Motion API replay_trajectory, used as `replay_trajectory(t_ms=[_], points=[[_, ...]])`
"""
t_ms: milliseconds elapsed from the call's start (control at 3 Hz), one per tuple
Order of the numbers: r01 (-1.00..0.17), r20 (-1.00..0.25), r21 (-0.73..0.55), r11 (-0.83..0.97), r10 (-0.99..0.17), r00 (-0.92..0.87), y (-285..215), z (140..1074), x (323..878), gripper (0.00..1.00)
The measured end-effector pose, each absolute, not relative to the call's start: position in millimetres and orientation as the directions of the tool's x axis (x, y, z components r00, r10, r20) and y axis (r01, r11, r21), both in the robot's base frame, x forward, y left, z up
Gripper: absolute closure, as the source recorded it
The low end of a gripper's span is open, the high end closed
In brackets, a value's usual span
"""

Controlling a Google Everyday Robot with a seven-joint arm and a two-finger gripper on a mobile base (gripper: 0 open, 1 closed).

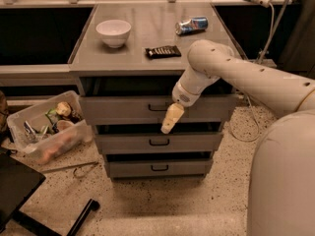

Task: Open top drawer

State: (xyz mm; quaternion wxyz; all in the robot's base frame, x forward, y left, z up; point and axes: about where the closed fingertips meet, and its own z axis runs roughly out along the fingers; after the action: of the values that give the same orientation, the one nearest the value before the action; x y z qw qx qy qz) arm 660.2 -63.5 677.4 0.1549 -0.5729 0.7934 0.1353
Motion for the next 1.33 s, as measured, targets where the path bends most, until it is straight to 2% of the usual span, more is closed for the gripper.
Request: replay_trajectory(t_ms=[1333], points=[[-0.947,-0.404,0.063,0.315,-0.86,-0.313,-69,681,634,0.0]])
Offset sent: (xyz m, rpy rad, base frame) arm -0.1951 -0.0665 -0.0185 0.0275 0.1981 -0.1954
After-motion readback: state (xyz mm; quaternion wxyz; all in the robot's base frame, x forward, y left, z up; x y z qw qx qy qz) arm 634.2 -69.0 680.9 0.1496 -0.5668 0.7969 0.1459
